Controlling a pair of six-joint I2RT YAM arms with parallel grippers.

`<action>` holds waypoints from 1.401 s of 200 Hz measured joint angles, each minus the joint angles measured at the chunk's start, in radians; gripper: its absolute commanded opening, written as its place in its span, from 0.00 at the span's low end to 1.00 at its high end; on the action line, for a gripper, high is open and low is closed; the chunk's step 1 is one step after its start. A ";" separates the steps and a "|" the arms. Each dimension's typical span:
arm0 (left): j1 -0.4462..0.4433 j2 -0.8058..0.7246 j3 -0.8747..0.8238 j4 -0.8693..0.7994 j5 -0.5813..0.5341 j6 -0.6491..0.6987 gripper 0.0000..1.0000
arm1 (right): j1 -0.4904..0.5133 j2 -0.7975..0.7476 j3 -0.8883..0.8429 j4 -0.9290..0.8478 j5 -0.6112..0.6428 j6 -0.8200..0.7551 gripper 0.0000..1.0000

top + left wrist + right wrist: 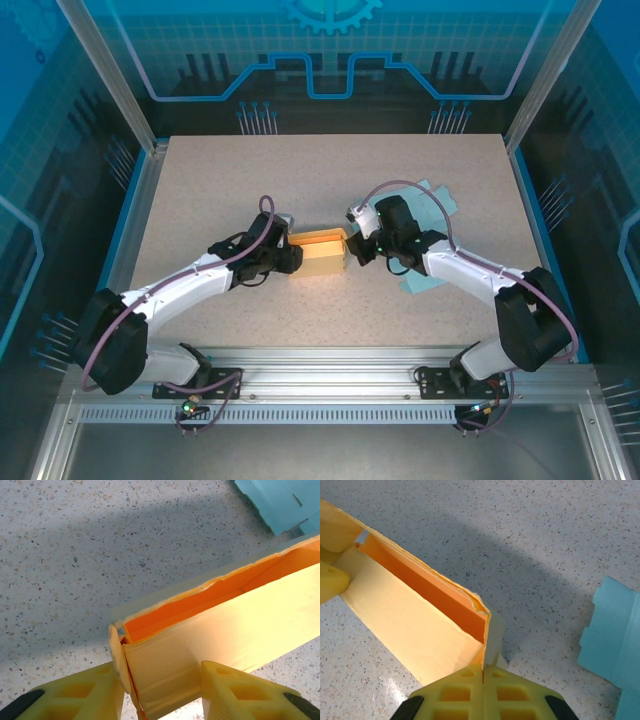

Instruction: Fold the paper box

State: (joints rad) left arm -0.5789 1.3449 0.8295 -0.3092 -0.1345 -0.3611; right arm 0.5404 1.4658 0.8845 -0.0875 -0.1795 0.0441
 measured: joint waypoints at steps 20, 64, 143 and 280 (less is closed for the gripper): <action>0.000 0.000 0.000 0.000 0.000 0.000 0.43 | 0.004 -0.013 0.007 -0.037 0.014 0.004 0.00; 0.000 0.001 0.000 0.000 0.000 -0.004 0.40 | 0.007 -0.021 0.040 -0.112 0.013 0.050 0.00; 0.000 0.008 0.006 0.000 0.000 -0.005 0.39 | 0.062 -0.005 0.066 -0.136 -0.004 0.159 0.00; 0.000 0.009 0.007 0.000 0.000 -0.006 0.38 | 0.087 -0.113 0.211 -0.331 0.097 0.131 0.24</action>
State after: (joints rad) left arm -0.5789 1.3537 0.8364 -0.3092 -0.1349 -0.3676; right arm 0.6273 1.3525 1.0958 -0.4187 -0.0822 0.1753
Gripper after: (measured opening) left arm 0.384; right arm 0.217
